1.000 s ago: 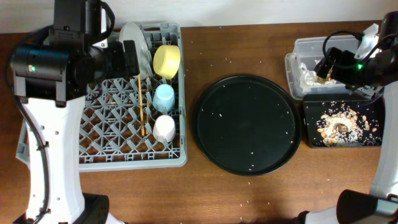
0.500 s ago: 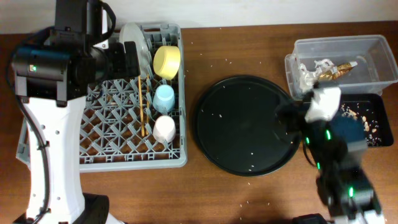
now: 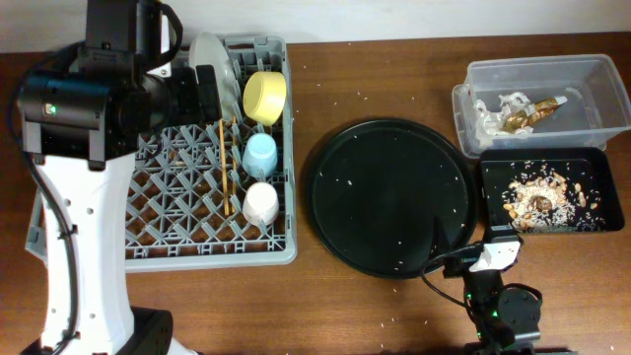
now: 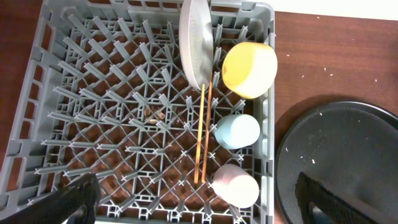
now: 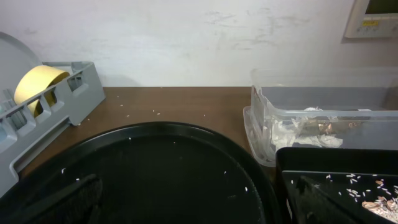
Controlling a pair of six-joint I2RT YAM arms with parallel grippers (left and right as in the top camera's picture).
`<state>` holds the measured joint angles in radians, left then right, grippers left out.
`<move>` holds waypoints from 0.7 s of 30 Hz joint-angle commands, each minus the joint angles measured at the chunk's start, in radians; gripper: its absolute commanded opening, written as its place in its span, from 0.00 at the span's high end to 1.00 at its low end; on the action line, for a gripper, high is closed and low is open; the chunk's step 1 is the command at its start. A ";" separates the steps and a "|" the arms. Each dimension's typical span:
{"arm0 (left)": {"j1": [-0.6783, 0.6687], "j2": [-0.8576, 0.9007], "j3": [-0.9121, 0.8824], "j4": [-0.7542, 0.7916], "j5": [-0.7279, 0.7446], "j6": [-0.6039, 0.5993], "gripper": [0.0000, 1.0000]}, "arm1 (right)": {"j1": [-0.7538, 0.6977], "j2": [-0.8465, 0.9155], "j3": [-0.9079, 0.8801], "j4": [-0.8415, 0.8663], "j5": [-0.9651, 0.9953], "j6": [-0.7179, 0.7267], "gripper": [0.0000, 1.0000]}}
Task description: Sort waste into correct bins and load items into the dishwasher rack
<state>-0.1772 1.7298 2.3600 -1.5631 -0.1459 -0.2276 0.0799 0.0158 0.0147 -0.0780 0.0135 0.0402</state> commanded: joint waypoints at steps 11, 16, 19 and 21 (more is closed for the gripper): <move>0.010 -0.040 -0.039 0.003 -0.096 0.066 0.01 | -0.002 -0.012 -0.009 -0.003 -0.009 -0.007 0.02; 0.071 -0.538 -0.871 0.583 -0.086 0.065 0.01 | -0.002 -0.012 -0.009 -0.003 -0.009 -0.006 0.02; 0.200 -0.929 -1.429 0.941 0.004 0.066 0.01 | -0.002 -0.012 -0.009 -0.003 -0.009 -0.007 0.02; 0.206 -1.209 -1.778 1.255 0.000 0.130 0.01 | -0.002 -0.012 -0.009 -0.003 -0.009 -0.007 0.01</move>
<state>0.0208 0.7319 0.8379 -0.5117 -0.1699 -0.1673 0.0799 0.0113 0.0147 -0.0780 0.0059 0.0406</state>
